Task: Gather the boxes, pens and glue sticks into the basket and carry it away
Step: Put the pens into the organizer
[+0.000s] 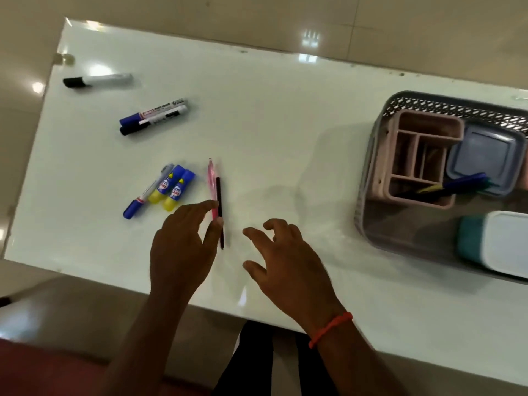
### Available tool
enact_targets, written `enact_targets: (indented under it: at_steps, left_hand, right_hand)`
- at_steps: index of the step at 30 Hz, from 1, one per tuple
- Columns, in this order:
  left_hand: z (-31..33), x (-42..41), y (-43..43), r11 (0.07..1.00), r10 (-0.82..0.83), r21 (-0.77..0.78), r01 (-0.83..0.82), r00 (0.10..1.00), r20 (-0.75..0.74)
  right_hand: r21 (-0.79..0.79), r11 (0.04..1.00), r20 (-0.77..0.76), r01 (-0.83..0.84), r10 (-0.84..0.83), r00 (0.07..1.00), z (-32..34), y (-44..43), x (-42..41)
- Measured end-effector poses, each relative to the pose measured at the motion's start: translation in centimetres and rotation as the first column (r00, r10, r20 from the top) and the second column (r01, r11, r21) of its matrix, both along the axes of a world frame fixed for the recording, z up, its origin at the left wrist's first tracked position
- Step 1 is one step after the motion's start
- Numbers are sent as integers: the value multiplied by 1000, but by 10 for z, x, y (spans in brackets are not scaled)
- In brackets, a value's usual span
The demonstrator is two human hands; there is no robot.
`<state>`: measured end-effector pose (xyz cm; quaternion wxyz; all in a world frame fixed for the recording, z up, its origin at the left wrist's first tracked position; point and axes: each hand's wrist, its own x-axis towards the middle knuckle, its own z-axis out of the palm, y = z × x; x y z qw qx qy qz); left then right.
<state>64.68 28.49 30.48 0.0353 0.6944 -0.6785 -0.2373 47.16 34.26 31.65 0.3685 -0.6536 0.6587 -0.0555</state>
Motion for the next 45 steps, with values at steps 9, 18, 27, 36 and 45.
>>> enact_targets:
  at_steps: [9,18,27,36,45]
  left_hand:
    - [-25,20,-7,980,-186,78,182,981,49]
    - [-36,32,-17,989,-146,-18,146,989,6]
    - [-32,23,-34,999,40,6,-40,997,-71]
    - [8,5,-38,979,-80,-204,3,927,-367]
    - [52,-85,-32,940,-271,-324,102,799,-536]
  right_hand:
    - [37,996,-44,-82,83,996,-28,-17,44]
    - [-94,993,-223,72,-92,970,-47,-21,62]
    - [-2,967,-248,256,-248,936,-39,-39,66]
    - [-67,692,412,718,-637,652,-4,-17,-2]
    - [-121,340,650,933,-683,333,52,9,-95]
